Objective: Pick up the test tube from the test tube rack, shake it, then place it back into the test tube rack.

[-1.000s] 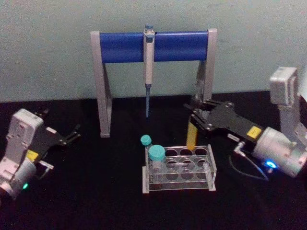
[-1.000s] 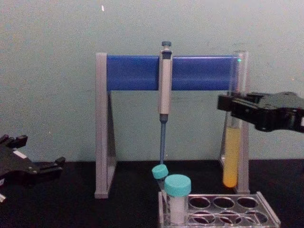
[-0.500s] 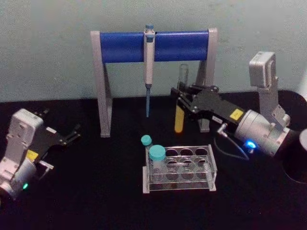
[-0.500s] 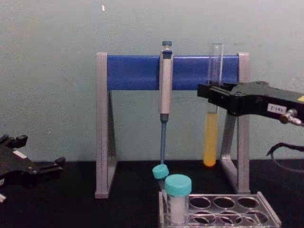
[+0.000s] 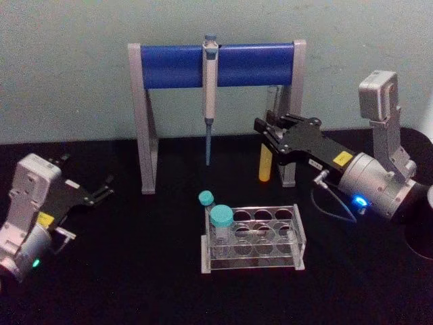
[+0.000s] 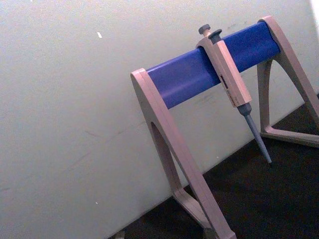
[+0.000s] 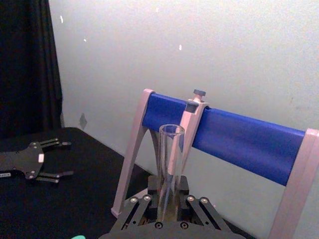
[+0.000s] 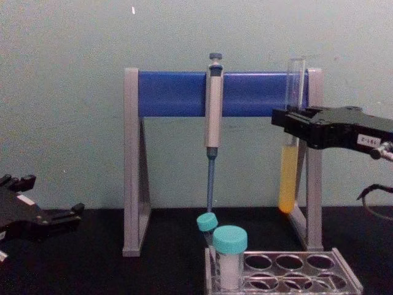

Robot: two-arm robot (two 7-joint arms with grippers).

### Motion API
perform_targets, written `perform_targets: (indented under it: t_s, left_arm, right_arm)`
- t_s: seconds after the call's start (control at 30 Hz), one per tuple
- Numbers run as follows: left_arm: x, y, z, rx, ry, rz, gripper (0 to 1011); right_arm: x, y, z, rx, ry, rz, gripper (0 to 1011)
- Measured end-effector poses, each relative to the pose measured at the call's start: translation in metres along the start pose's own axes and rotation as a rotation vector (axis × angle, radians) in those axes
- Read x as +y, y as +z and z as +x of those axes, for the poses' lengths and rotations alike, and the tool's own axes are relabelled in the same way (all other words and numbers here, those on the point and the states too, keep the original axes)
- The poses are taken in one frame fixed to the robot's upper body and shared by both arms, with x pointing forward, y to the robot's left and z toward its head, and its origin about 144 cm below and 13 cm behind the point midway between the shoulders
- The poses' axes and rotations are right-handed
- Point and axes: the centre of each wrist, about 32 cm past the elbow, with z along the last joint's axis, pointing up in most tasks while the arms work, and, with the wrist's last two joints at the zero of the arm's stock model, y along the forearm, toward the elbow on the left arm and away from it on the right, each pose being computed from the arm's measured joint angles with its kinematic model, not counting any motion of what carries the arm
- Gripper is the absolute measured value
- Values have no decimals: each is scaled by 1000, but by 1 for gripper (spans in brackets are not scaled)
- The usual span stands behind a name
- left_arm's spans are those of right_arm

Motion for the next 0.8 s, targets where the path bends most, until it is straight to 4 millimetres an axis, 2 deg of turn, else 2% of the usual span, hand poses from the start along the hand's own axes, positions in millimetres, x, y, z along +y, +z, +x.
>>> perform_targets:
  t_s: [0.8]
  left_arm:
    - [0, 0, 0, 0, 0, 0, 1010]
  right_arm:
    - [-5, 4, -2, -7, -15, 8, 233]
